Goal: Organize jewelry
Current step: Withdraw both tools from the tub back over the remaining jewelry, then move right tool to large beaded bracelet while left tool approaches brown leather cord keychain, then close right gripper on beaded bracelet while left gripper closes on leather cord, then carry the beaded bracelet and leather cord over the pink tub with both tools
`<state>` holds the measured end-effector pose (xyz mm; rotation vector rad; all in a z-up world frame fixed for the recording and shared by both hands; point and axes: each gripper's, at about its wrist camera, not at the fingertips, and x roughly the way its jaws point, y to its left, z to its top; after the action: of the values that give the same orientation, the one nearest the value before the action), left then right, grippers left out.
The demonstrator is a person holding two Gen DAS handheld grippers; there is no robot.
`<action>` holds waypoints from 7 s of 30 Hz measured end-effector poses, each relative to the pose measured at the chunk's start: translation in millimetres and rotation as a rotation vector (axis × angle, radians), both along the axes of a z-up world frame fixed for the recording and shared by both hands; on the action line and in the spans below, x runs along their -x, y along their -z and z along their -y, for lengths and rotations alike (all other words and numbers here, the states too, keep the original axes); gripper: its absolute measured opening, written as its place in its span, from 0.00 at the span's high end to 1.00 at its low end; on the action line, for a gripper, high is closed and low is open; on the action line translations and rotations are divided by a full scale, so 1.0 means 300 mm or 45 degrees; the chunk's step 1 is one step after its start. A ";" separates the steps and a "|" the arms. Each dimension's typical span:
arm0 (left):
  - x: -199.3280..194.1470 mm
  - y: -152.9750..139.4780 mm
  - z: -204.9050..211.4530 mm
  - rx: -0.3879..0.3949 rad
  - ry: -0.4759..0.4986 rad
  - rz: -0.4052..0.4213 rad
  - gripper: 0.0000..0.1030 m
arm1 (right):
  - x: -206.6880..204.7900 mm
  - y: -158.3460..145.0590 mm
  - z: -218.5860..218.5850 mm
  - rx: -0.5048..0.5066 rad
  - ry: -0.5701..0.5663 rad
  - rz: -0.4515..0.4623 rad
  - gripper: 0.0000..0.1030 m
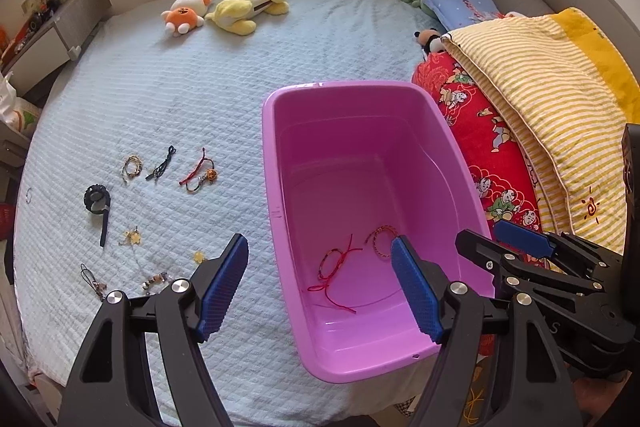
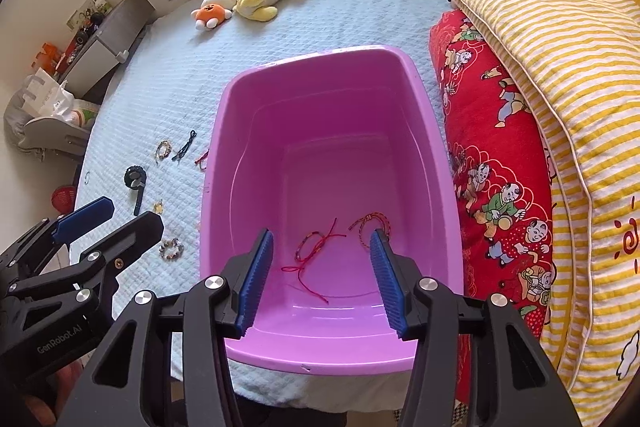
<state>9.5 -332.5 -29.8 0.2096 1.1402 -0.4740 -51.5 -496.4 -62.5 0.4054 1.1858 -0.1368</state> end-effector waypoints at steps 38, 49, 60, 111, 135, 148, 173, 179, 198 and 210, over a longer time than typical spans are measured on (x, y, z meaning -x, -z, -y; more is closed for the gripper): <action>0.180 0.011 -1.134 -0.108 -0.795 -0.026 0.13 | -0.046 0.050 -0.830 -0.100 -0.581 -0.033 0.39; -0.035 0.121 -1.479 -0.169 -0.556 0.058 0.09 | -0.066 0.144 -1.093 -0.054 -0.243 -0.043 0.37; -0.201 0.359 -1.574 -0.163 -0.313 0.057 0.07 | -0.055 0.314 -1.281 0.083 0.009 -0.052 0.34; -0.362 1.047 -1.415 -0.039 -0.335 0.220 0.05 | -0.360 0.947 -1.387 0.354 -0.178 0.261 0.26; -0.323 1.031 -1.368 -0.056 -0.264 0.260 0.44 | -0.370 0.942 -1.456 0.400 -0.303 0.276 0.59; -0.308 0.985 -1.375 -0.023 -0.232 0.223 0.76 | -0.356 0.908 -1.439 0.309 -0.297 0.256 0.89; -0.255 0.784 -1.380 0.058 -0.166 0.155 0.90 | -0.287 0.702 -1.435 0.202 -0.212 0.260 0.90; -0.225 0.676 -1.377 0.080 -0.121 0.156 0.90 | -0.259 0.591 -1.443 0.197 -0.186 0.263 0.90; -0.162 0.202 -1.293 0.116 0.120 0.203 0.90 | -0.077 0.115 -1.328 0.196 0.080 0.293 0.90; -0.079 0.009 -1.058 0.185 0.324 0.201 0.90 | 0.071 -0.060 -1.126 0.156 0.320 0.302 0.90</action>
<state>33.3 -15.2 -32.6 0.2626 0.9241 -0.7499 -72.8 -158.6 -44.4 0.4483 0.8851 -0.3673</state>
